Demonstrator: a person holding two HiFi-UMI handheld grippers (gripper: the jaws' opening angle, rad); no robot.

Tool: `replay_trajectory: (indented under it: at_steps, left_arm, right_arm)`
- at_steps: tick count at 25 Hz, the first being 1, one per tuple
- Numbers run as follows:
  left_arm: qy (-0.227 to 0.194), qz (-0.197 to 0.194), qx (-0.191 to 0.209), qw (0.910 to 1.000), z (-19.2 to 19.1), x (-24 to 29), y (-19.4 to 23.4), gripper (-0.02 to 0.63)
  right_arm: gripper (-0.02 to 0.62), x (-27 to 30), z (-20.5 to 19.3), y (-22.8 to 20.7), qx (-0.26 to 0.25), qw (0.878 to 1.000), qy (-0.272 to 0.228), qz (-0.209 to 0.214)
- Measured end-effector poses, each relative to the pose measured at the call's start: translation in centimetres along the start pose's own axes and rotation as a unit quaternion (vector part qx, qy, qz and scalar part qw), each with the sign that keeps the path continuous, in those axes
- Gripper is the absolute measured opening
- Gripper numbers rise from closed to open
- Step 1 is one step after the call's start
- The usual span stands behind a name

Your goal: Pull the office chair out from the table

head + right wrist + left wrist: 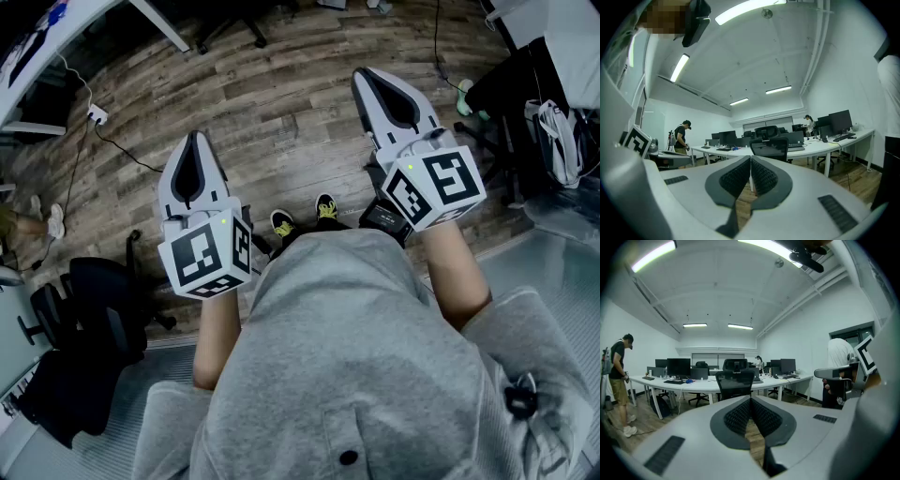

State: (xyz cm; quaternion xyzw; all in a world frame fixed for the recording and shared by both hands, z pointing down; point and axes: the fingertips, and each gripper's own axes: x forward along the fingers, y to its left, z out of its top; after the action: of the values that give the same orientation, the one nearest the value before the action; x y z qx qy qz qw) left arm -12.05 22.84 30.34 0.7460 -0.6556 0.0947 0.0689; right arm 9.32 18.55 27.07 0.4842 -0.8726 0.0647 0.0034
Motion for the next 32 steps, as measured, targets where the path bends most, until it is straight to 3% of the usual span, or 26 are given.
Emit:
replay_trajectory:
  at_steps: [7, 16, 22, 32]
  left_arm:
    - [-0.007, 0.010, 0.005, 0.9999, 1.3, 0.1, -2.4, 0.011]
    - [-0.019, 0.029, 0.013, 0.9993, 2.3, 0.8, -4.8, 0.011]
    - [-0.020, 0.032, 0.013, 0.9992, 2.6, 1.3, -5.9, 0.011]
    - [-0.028, 0.029, 0.016, 0.9990, 3.4, 3.1, -5.8, 0.011]
  right_arm:
    - [0.029, -1.2, 0.3, -2.8, 0.031, 0.999, -0.007, 0.003]
    - [0.029, -1.6, -0.9, -5.1, 0.019, 0.999, -0.007, 0.029]
    - [0.029, -1.2, -0.7, -4.8, -0.036, 0.998, -0.011, 0.054]
    - [0.029, 0.6, -0.8, -4.6, -0.060, 0.996, -0.013, 0.069]
